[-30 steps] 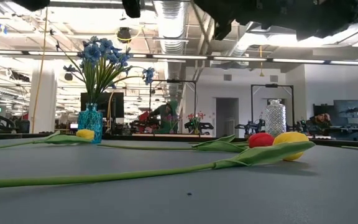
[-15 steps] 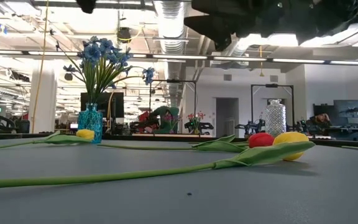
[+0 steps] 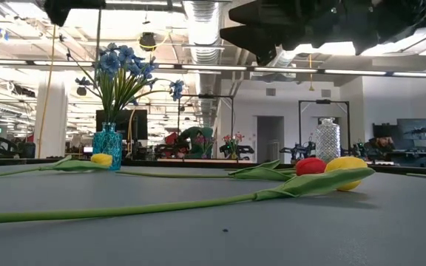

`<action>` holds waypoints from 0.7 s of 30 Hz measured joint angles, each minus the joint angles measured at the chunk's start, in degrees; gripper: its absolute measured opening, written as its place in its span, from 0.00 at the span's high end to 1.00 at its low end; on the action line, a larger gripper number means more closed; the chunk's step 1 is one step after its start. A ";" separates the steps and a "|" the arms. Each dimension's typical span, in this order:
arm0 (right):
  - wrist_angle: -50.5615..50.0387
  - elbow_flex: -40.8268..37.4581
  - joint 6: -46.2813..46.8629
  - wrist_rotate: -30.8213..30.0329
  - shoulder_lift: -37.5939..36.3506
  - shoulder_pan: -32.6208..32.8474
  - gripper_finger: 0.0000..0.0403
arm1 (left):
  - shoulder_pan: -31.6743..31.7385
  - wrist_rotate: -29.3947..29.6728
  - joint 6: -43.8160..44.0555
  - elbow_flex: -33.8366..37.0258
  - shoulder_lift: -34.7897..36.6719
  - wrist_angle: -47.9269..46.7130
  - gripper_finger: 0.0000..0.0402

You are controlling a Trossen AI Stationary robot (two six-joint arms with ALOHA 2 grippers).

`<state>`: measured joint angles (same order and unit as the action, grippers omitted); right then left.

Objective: Sort flowers into vase by color
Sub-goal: Put the left black tulip into the blue vase

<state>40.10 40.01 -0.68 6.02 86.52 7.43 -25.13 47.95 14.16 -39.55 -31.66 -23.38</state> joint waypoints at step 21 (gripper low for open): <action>2.30 -0.02 0.23 0.00 0.00 -1.19 0.41 | 17.35 16.02 -7.21 7.72 -4.10 10.11 1.00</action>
<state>42.41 39.99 -0.45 6.02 86.52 6.24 -7.78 63.97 6.96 -31.83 -35.76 -13.27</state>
